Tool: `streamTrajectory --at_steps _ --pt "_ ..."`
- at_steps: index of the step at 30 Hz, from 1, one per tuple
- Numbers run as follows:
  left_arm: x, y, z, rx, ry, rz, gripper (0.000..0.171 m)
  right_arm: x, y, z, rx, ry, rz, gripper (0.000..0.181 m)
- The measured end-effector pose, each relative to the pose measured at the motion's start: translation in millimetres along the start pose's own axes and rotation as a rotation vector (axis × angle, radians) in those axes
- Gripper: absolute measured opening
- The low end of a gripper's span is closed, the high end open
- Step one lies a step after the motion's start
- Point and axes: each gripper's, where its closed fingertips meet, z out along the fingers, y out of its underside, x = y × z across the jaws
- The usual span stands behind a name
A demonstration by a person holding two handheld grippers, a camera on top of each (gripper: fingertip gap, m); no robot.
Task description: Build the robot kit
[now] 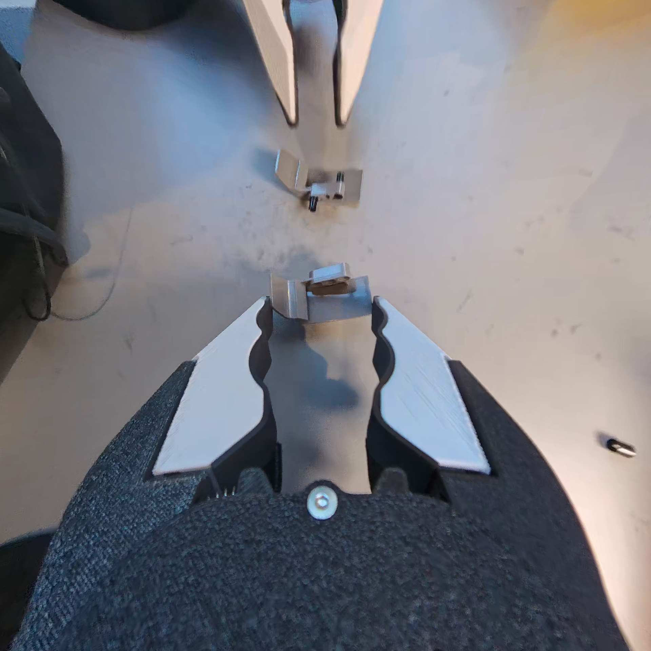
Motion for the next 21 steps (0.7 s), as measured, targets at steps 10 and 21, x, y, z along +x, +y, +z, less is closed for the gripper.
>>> streamTrajectory --at_steps 10,21 --pt "3 -47 4 0.305 0.201 -0.506 0.026 -1 -75 -20 0.261 0.209 -0.207 0.056" --pt "10 -52 1 0.346 0.294 -0.550 0.014 -6 -88 -23 0.329 0.223 -0.226 0.056"
